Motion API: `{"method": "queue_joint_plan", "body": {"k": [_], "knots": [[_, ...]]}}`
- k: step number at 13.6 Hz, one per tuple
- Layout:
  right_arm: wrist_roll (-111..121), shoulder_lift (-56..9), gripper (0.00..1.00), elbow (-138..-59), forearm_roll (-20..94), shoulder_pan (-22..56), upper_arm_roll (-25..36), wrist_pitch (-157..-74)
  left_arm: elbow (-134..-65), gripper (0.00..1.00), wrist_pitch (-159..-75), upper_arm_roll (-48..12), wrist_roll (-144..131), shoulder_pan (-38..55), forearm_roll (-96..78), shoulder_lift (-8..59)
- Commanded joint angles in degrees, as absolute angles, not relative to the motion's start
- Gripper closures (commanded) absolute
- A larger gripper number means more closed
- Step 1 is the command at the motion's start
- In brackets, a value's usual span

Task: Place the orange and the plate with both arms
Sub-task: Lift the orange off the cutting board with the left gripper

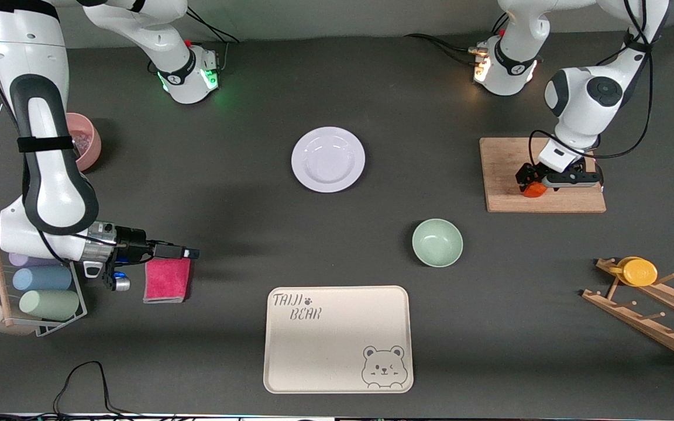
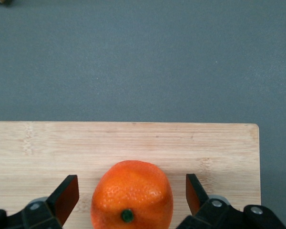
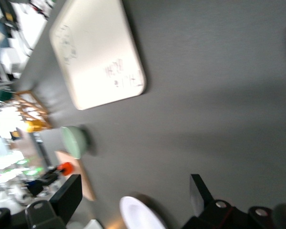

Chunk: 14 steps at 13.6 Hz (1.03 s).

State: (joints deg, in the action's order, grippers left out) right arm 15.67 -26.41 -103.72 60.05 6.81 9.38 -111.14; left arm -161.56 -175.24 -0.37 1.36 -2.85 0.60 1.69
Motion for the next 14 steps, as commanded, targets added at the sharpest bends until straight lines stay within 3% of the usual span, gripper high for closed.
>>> {"method": "queue_joint_plan", "body": {"k": [1,4,6,8,11,14], "knots": [[17.4,-26.1,0.00,-105.7,71.9,6.4,9.7,-107.1,-164.4,0.00,-176.5,-0.6,0.3,-2.5,0.3,1.1],[17.1,-26.8,0.00,-106.7,79.6,4.1,9.6,-103.8,-164.4,0.01,-176.5,-0.6,0.4,-2.5,0.3,1.2],[17.1,-27.0,0.00,-108.0,82.7,4.0,9.6,-103.5,-164.4,0.08,-176.5,-0.6,0.4,-2.6,0.3,1.2],[17.0,-26.5,0.00,-109.4,84.6,3.5,9.6,-103.4,-164.5,0.37,-176.5,-0.6,0.8,-2.6,0.3,1.1],[17.0,-24.0,0.00,-114.0,87.2,2.7,9.6,-103.3,-164.5,1.00,-176.4,-0.6,1.4,-2.6,0.3,0.6],[19.3,-20.5,0.00,-119.2,86.5,3.1,9.6,-100.8,-164.4,1.00,-175.0,-0.8,1.3,-2.5,0.4,-0.8]]}}
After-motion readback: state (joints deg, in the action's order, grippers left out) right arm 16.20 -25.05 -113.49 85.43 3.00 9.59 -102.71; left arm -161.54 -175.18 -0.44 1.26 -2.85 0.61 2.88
